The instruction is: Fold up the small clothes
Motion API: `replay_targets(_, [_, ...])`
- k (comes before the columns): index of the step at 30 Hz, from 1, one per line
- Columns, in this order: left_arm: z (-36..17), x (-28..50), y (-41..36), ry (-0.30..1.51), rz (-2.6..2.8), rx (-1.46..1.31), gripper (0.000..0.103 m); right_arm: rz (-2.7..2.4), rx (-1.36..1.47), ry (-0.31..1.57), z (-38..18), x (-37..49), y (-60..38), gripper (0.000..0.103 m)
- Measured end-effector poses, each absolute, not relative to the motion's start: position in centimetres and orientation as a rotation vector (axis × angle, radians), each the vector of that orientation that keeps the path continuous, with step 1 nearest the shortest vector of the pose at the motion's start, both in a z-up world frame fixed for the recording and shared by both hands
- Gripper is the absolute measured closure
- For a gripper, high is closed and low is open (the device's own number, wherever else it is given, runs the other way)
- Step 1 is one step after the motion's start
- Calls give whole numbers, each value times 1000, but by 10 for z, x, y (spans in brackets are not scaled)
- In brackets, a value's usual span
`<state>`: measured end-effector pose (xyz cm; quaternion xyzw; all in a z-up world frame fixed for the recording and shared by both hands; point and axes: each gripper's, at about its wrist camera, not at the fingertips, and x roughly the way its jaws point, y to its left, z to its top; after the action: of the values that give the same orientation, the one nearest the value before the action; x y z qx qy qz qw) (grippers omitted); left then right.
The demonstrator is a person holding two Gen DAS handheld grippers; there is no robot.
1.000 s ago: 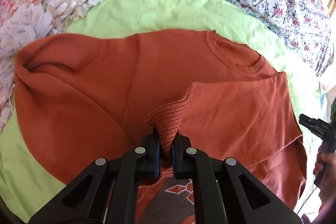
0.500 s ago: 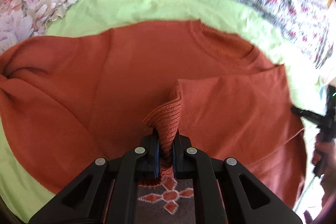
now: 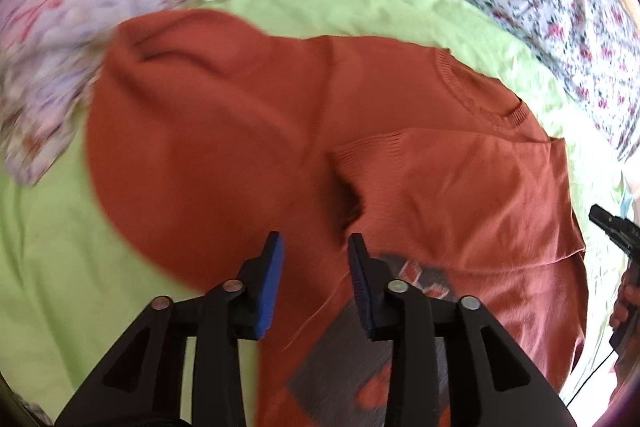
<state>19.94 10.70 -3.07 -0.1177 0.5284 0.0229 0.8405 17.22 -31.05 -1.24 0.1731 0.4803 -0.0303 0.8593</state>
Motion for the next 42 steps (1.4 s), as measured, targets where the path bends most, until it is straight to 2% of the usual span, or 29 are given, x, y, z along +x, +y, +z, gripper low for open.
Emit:
replay_targets(4, [-31, 175, 132, 1119, 99, -310, 51, 18, 346, 1032, -14, 165, -273, 69])
replay_targets(9, [-42, 164, 156, 1131, 141, -405, 46, 100, 323, 1081, -24, 156, -232, 69])
replay_targets(12, [-48, 163, 158, 1160, 124, -444, 33, 123, 308, 1101, -27, 150, -218, 69])
replay_targets(17, [-70, 166, 165, 1180, 158, -555, 29, 151, 297, 1117, -28, 148, -201, 69])
replay_targets(20, [-80, 177, 167, 1159, 170, -575, 39, 152, 295, 1127, -31, 147, -198, 69])
replay_targets(21, [-77, 180, 167, 1135, 157, -569, 74, 152, 299, 1130, -32, 147, -198, 69])
replay_targets(22, [-72, 184, 167, 1119, 117, -586, 98, 151, 301, 1132, -32, 146, -199, 69])
replay_targets(28, [11, 175, 163, 849, 41, -549, 99, 133, 287, 1120, -29, 145, -203, 69])
replay_targets(33, [69, 188, 121, 713, -124, -548, 99, 108, 308, 1095, -26, 147, -215, 69])
replay_targets(38, [89, 213, 46, 688, -314, -526, 99, 73, 335, 1060, -21, 144, -235, 69])
replay_targets(42, [75, 237, -26, 743, -427, -481, 99, -14, 365, 1028, -17, 136, -265, 69])
